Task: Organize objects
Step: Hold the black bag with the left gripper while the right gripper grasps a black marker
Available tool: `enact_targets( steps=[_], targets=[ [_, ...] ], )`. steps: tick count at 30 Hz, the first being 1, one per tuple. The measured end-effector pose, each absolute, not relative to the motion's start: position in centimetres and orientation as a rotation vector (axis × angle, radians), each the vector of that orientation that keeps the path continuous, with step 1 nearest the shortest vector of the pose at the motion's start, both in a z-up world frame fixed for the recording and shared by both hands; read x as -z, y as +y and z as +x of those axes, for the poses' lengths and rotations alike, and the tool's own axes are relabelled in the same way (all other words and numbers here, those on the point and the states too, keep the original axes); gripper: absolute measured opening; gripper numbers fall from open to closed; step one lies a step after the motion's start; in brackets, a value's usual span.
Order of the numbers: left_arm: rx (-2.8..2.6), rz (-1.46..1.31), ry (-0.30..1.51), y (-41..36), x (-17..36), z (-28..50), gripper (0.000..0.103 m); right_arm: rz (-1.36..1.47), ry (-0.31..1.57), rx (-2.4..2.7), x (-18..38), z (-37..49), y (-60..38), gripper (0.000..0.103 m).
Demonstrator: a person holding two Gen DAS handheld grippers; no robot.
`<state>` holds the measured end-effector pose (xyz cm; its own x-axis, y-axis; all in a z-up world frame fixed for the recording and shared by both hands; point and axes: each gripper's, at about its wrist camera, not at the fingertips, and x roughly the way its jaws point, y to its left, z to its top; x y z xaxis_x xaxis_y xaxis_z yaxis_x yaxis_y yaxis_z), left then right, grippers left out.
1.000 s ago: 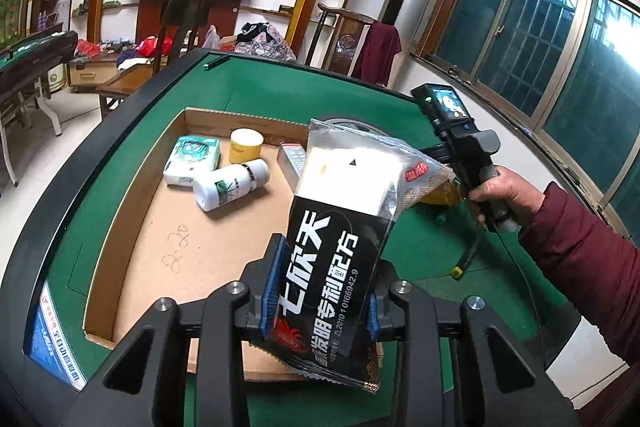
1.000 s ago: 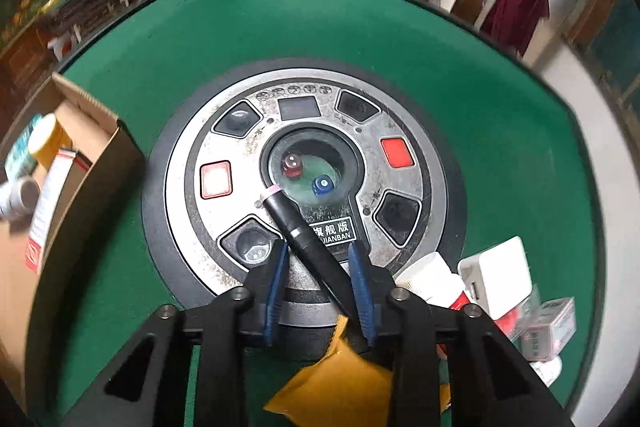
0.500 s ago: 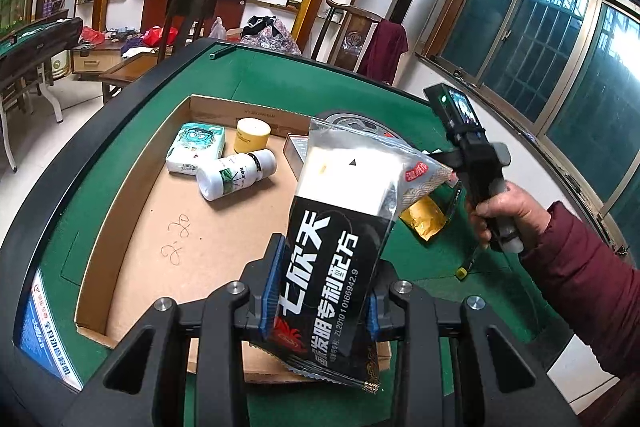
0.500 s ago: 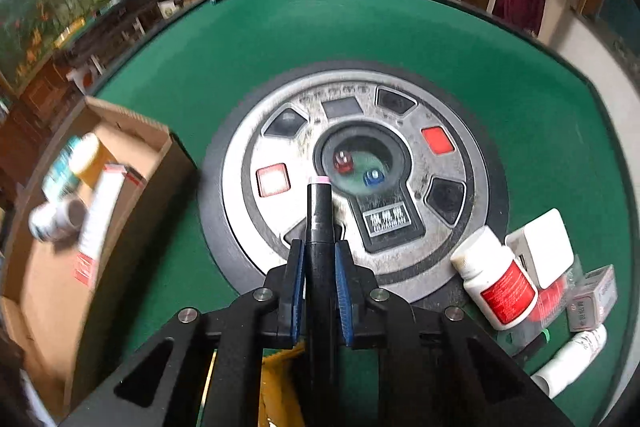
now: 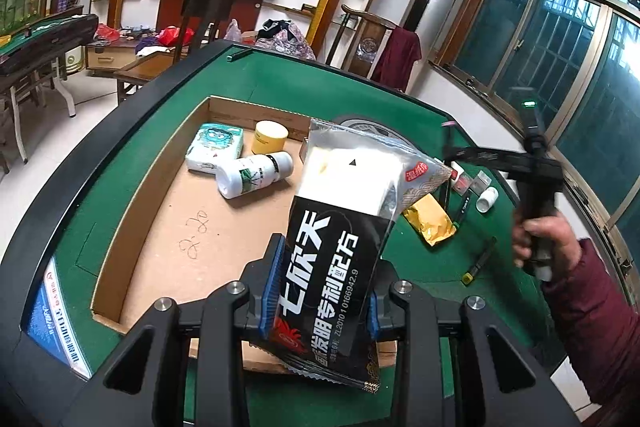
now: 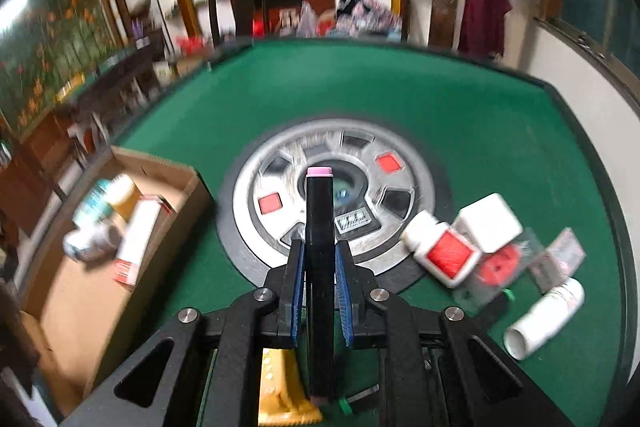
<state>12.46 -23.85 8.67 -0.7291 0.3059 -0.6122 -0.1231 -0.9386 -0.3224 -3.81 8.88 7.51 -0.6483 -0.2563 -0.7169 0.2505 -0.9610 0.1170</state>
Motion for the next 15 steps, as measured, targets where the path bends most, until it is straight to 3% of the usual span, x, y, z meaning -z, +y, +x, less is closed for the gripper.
enact_targets(
  steps=[10, 15],
  targets=[
    [-2.782, -1.016, -0.322, -24.1, -9.9, 12.6, 0.033, 0.867, -0.098, 2.630, -16.1, 0.3, 7.3, 0.016],
    [-2.834, -1.100, -0.284, -25.2, -9.7, 11.4, 0.033, 0.878, -0.094, 2.489, -16.7, 1.6, 3.6, 0.017]
  ],
)
